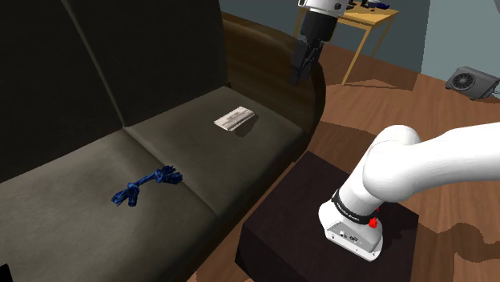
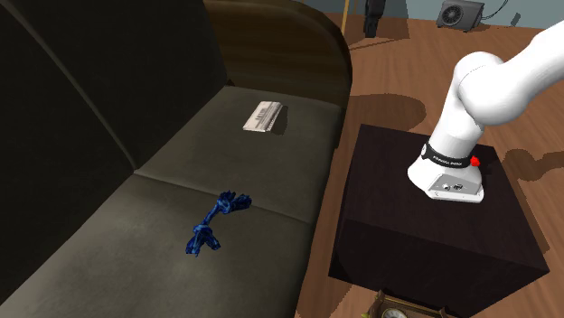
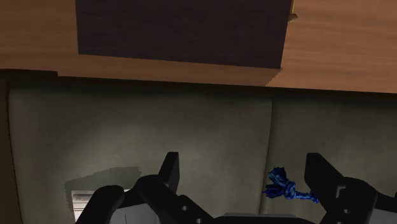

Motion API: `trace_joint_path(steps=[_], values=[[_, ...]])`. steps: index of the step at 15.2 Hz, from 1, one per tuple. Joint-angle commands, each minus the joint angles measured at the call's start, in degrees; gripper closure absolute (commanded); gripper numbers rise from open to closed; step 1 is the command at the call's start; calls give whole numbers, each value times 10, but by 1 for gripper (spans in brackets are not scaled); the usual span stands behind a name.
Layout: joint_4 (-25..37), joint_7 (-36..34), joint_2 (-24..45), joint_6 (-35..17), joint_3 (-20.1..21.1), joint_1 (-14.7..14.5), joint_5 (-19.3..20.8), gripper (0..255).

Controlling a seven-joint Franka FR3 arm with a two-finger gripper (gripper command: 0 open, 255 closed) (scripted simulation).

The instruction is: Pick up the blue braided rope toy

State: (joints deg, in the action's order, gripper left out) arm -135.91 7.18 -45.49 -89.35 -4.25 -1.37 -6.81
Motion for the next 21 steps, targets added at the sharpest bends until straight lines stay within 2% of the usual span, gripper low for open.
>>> trace_joint_path(steps=[1,11,21], values=[[0,0,0,0,0,0,0,0],[-62,-11,120,-195,57,-38,-36,0],[-44,-24,308,-377,111,-71,-54,0]])
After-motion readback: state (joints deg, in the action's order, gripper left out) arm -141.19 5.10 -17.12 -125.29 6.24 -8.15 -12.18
